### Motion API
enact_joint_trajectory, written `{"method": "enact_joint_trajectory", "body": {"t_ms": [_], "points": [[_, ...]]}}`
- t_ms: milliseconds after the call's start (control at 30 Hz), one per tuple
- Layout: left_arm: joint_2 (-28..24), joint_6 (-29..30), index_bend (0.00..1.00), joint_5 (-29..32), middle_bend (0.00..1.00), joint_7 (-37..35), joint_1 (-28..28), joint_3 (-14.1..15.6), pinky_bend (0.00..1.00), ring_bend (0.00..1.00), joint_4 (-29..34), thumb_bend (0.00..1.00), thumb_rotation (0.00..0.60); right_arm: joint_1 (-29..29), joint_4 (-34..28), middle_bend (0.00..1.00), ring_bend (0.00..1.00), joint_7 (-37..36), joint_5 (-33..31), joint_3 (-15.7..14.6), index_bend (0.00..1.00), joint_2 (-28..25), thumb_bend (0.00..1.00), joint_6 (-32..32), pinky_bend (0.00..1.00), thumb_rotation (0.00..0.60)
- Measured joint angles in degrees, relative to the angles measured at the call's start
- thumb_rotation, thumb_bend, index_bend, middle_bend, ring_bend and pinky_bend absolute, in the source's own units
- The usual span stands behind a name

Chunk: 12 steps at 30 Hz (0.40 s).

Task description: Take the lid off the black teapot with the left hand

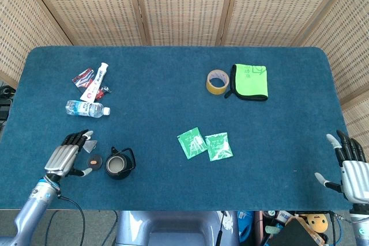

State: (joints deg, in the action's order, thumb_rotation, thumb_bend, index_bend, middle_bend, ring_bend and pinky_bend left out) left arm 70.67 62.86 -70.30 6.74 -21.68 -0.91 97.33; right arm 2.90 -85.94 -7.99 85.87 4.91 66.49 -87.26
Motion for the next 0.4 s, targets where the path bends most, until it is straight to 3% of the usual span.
{"method": "enact_joint_trajectory", "body": {"t_ms": [267, 400], "points": [[-9.02, 15.12, 0.00, -8.15, 0.00, 1.19, 7.05, 0.97, 0.00, 0.00, 6.74, 0.21, 0.600, -0.03, -0.05, 0.00, 0.00, 0.49, 0.06, -0.01, 0.00, 0.07, 0.00, -0.14, 0.00, 0.600], [-10.46, 17.59, 0.00, -9.37, 0.00, 2.73, 10.55, 2.82, 0.00, 0.00, 7.47, 0.21, 0.600, -0.10, -0.03, 0.00, 0.00, 1.00, 0.06, -0.07, 0.00, 0.25, 0.00, -0.24, 0.00, 0.600]]}}
